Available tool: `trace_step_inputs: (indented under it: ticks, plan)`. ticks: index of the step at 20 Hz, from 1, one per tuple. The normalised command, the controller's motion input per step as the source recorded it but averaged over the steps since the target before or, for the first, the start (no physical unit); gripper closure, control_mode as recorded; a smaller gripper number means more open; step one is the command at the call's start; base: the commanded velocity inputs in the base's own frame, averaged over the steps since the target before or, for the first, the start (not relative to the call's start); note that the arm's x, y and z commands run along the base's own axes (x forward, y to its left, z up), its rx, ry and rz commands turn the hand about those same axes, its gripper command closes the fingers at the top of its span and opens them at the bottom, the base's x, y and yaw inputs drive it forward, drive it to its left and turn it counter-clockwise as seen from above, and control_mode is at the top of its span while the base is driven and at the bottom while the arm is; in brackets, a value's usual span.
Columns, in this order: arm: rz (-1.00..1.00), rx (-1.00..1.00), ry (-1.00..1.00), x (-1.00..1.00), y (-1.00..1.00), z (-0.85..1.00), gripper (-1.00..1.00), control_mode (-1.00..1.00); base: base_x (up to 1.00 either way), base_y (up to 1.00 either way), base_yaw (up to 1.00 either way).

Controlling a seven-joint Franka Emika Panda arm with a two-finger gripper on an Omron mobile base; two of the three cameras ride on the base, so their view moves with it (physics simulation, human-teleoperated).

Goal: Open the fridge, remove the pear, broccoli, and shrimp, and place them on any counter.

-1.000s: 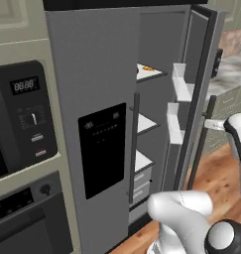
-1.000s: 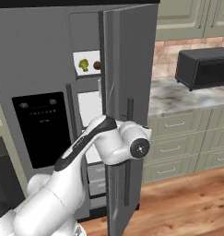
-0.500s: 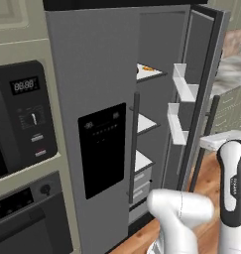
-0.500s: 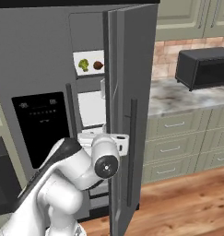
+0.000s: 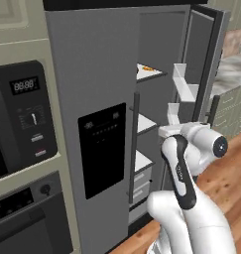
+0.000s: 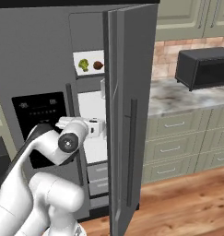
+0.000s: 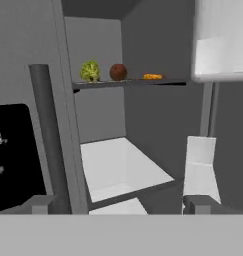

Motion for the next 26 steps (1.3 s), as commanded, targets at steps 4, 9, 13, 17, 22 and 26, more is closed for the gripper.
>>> trace_step_inputs:
  ticks: [4,9,13,17,22,26]
  plan:
    - [-0.16,-0.04,0.04,1.00,0.03,0.00,-1.00,-1.00,0.00,0.00,0.00]
    - [-0.19,-0.02,0.03,0.97,-0.32,-0.08,-1.00,-1.00,0.00,0.00,0.00]
    - [-0.21,0.00,0.11,0.87,-0.58,-0.08,-1.00,-1.00,0.00,0.00,0.00]
    - [-0.21,0.00,0.05,0.72,-0.63,0.00,-1.00,-1.00,0.00,0.00,0.00]
    - [-0.22,0.00,0.00,0.20,-0.76,0.04,-1.00,-1.00,0.00,0.00,0.00]
    - [-0.34,0.00,0.00,-0.18,-1.00,0.05,-1.00,-1.00,0.00,0.00,0.00]
